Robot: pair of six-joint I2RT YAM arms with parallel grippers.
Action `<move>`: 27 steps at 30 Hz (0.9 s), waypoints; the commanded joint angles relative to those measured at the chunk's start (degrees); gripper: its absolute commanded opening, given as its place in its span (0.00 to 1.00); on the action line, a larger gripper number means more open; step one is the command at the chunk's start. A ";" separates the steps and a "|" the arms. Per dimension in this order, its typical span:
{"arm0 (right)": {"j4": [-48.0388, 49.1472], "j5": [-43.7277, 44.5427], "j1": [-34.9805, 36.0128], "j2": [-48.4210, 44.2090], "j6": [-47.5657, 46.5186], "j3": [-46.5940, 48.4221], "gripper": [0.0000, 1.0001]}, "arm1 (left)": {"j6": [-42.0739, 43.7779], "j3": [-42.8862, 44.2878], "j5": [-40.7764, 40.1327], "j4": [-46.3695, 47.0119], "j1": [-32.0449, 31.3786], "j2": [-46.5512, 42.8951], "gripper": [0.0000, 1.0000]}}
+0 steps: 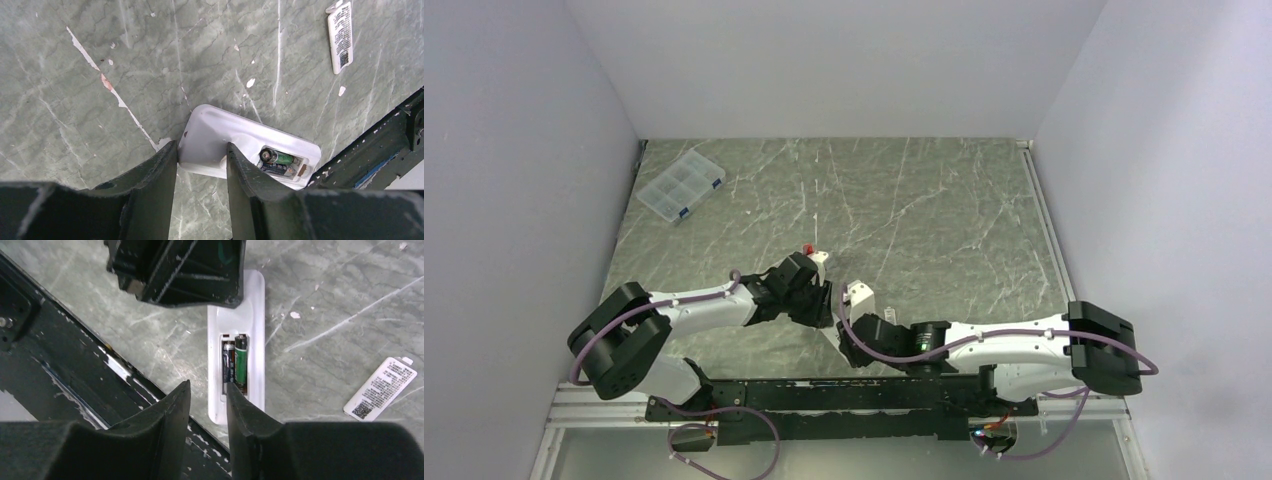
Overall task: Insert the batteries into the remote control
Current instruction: Load the battery into the remote control.
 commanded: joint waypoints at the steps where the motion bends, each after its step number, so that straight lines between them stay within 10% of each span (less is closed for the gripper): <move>1: 1.92 2.58 -1.35 0.44 -2.00 3.27 0.30 | 1.67 -2.10 -4.54 -4.93 0.01 0.27 0.43; 6: 4.66 -0.53 -5.11 2.69 -3.32 3.92 0.00 | 1.68 -2.32 -4.54 -4.87 0.03 0.05 0.42; 27: 10.40 -7.02 -10.54 10.10 -7.04 5.34 0.00 | 1.70 -2.52 -4.45 -4.66 -0.04 0.13 0.42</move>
